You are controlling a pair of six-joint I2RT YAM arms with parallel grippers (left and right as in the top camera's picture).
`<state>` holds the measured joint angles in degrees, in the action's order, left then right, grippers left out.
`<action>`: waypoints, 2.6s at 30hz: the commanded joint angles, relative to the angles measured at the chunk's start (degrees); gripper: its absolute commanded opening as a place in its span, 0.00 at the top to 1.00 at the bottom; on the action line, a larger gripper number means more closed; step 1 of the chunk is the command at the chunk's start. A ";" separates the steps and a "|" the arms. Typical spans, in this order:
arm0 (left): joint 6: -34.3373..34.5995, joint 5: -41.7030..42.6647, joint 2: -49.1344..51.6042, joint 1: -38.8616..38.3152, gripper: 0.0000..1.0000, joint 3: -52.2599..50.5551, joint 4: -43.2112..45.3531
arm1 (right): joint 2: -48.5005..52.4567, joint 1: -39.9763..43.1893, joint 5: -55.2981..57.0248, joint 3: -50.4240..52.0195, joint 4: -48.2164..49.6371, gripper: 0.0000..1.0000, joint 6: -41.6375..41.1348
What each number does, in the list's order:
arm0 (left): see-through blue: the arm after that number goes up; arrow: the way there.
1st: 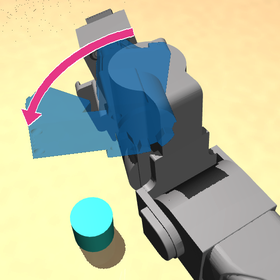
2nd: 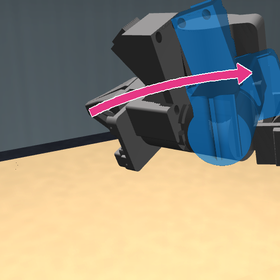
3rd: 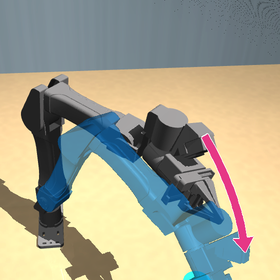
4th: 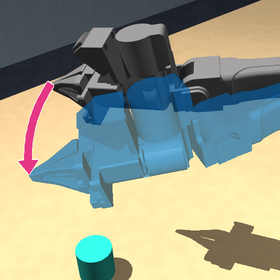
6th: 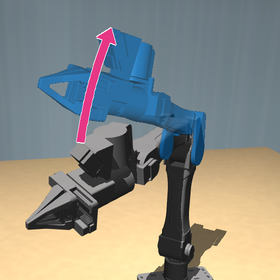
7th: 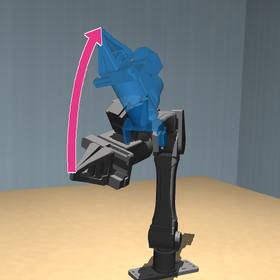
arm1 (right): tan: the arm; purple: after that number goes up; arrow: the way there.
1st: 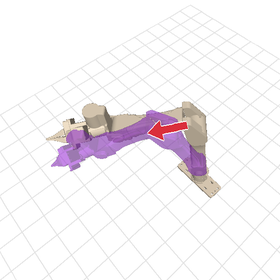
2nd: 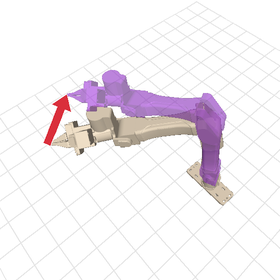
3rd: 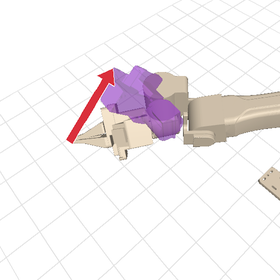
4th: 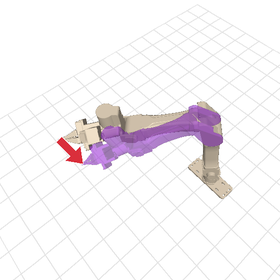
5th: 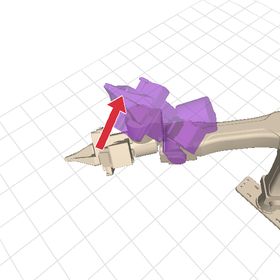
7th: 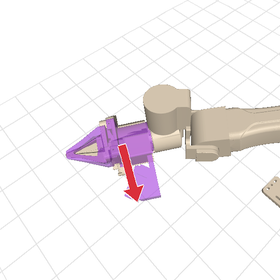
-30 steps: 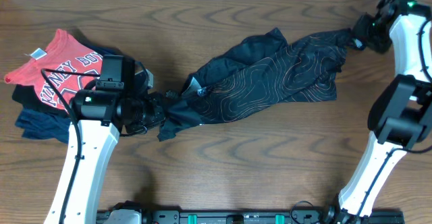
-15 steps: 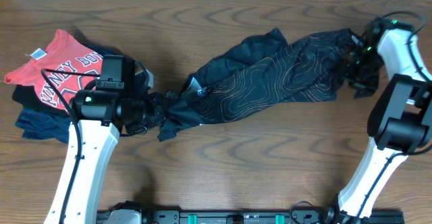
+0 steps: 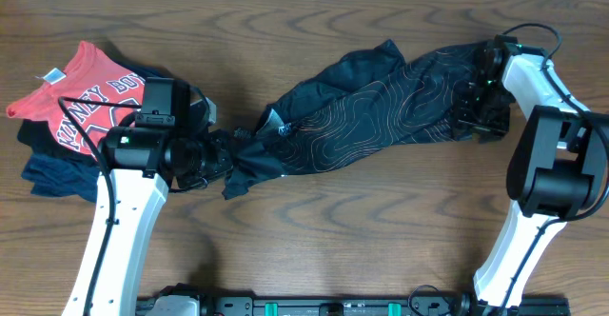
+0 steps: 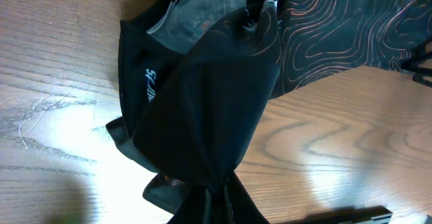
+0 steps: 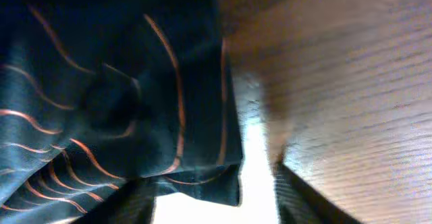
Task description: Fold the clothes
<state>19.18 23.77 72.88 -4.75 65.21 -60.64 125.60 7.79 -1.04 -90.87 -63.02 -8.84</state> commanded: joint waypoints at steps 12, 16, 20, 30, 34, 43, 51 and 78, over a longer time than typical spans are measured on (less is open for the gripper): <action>-1.18 -0.48 0.09 0.20 0.94 -0.59 -0.09 | 1.16 -1.14 -3.04 1.38 -0.72 0.99 -0.96; -1.18 -3.76 -0.02 0.35 0.94 0.44 0.17 | -4.66 0.72 -2.99 -1.05 -4.98 0.99 -0.96; -1.22 -4.04 -0.83 0.57 0.94 3.02 2.69 | -14.56 4.57 -2.84 -4.20 -7.63 0.99 -0.26; -1.16 -4.13 -4.37 0.83 0.94 10.38 9.14 | -38.18 12.26 -1.95 -13.00 -12.52 0.99 1.27; -1.16 -4.11 -6.21 1.90 0.94 13.46 9.07 | -44.09 13.49 -1.05 -15.96 -12.68 0.99 1.20; -1.18 -4.11 -13.11 3.50 0.94 20.76 9.42 | -49.05 16.00 2.56 -22.97 -12.55 0.99 1.20; -0.90 -4.02 -11.08 3.50 0.94 20.94 12.11 | -45.40 16.15 0.50 -23.39 -9.53 0.99 1.70; 11.10 -1.20 25.11 6.10 0.94 49.00 53.07 | -20.11 11.17 2.84 -46.64 12.39 0.99 -6.47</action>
<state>28.51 21.93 100.44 -0.78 107.72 -4.45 107.24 18.44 -4.84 -131.02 -47.44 -15.29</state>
